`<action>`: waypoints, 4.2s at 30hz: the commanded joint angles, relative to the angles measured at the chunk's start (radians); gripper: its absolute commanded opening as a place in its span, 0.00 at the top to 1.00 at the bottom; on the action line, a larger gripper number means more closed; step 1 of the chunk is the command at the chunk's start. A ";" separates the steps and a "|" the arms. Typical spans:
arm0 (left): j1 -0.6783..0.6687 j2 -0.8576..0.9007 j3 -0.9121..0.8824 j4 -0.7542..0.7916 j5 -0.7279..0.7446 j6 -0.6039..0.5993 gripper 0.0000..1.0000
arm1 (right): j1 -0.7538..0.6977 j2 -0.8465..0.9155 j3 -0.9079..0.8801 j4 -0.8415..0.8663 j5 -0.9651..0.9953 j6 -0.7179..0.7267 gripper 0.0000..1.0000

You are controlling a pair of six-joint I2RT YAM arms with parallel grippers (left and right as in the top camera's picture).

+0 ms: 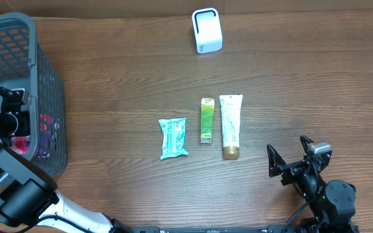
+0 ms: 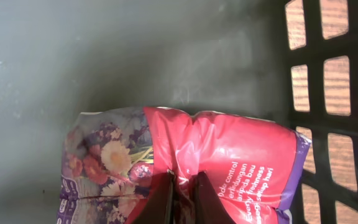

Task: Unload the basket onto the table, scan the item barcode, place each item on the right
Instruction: 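Grasp the red floral snack bag inside the basket with the left gripper, then lift the red bag out and place it left of the wipes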

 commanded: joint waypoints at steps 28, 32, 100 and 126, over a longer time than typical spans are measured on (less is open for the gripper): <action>-0.005 0.003 0.124 -0.129 -0.160 -0.245 0.00 | 0.006 -0.012 0.007 -0.020 -0.013 0.004 0.00; -0.005 0.003 0.055 -0.091 -0.117 -0.103 0.00 | 0.006 -0.012 0.007 -0.021 -0.013 0.004 0.00; -0.043 -0.069 1.046 -0.486 0.241 -0.488 0.96 | 0.006 -0.012 0.007 -0.021 -0.013 0.004 0.00; -0.697 -0.035 0.685 -0.757 0.146 -0.494 0.96 | 0.006 -0.012 0.007 -0.020 -0.013 0.004 0.00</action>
